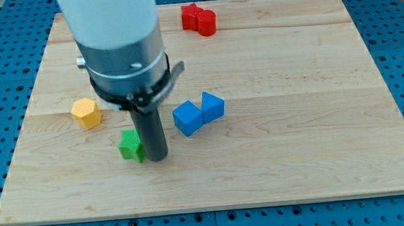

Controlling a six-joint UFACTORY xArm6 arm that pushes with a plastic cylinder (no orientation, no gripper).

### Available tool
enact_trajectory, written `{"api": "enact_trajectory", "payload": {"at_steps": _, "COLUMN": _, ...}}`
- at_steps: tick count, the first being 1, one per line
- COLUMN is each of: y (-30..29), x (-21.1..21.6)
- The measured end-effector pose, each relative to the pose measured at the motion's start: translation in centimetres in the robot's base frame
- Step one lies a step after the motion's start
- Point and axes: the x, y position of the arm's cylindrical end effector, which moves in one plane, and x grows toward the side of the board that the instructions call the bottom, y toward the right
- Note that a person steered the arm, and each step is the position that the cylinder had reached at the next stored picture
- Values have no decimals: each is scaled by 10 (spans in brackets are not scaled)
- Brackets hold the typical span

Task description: Move the blue blocks and green blocks parallel to each other

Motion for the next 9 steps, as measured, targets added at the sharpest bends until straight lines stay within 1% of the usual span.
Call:
{"api": "enact_trajectory", "payload": {"at_steps": 2, "y": 58, "x": -65}}
{"api": "enact_trajectory", "payload": {"at_steps": 3, "y": 93, "x": -83}}
{"api": "enact_trajectory", "payload": {"at_steps": 4, "y": 116, "x": -82}}
{"api": "enact_trajectory", "payload": {"at_steps": 5, "y": 102, "x": -42}}
{"api": "enact_trajectory", "payload": {"at_steps": 6, "y": 52, "x": 2}}
{"api": "enact_trajectory", "payload": {"at_steps": 7, "y": -16, "x": -19}}
{"api": "enact_trajectory", "payload": {"at_steps": 8, "y": -9, "x": -7}}
{"api": "enact_trajectory", "payload": {"at_steps": 9, "y": -65, "x": 34}}
